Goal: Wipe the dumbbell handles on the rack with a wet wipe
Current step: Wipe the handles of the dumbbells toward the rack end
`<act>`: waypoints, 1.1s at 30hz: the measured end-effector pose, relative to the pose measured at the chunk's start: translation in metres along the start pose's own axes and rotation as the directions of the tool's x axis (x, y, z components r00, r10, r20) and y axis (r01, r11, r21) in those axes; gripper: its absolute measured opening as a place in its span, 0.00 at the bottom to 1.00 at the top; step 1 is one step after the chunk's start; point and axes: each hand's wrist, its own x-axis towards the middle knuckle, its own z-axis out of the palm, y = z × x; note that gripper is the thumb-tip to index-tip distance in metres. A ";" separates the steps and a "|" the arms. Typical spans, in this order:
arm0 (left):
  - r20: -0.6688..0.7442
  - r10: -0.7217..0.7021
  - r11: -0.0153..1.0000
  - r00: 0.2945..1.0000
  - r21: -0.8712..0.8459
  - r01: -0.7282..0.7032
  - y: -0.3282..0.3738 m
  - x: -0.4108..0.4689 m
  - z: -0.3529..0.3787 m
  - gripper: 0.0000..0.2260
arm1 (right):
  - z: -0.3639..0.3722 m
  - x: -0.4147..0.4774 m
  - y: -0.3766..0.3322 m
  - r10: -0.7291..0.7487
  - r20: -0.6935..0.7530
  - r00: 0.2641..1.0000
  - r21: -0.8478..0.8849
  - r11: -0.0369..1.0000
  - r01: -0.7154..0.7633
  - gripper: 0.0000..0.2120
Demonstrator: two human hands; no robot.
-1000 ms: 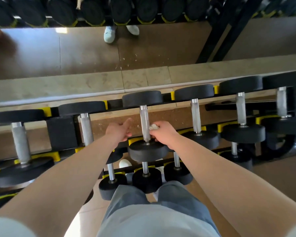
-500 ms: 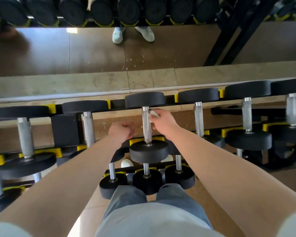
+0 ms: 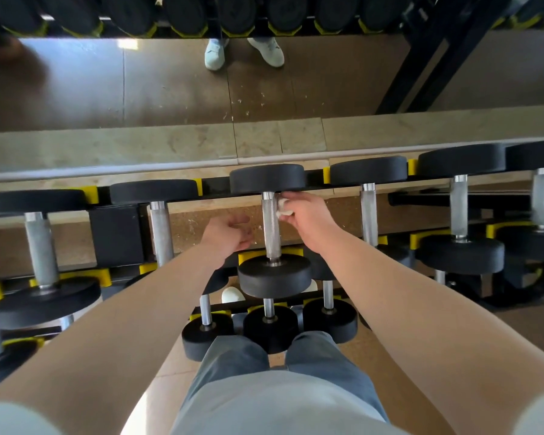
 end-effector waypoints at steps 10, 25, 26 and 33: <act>-0.075 0.063 0.970 0.995 0.239 -0.043 0.003 -0.001 0.003 0.15 | -0.024 -0.016 0.026 0.129 0.253 0.959 -0.723 0.684 0.099 0.15; -0.048 0.060 0.974 0.997 0.223 -0.048 0.001 -0.005 0.003 0.04 | -0.010 -0.019 0.024 0.130 0.246 0.961 -0.883 0.439 0.167 0.09; -0.044 0.052 0.978 0.998 0.203 -0.042 0.000 -0.006 0.003 0.02 | -0.011 -0.018 0.025 0.120 0.238 0.964 -0.885 0.436 0.164 0.09; 0.089 -0.001 0.997 0.996 0.075 -0.005 0.003 -0.010 0.009 0.06 | 0.000 -0.001 0.003 -0.110 -0.027 0.994 -0.183 0.978 0.103 0.14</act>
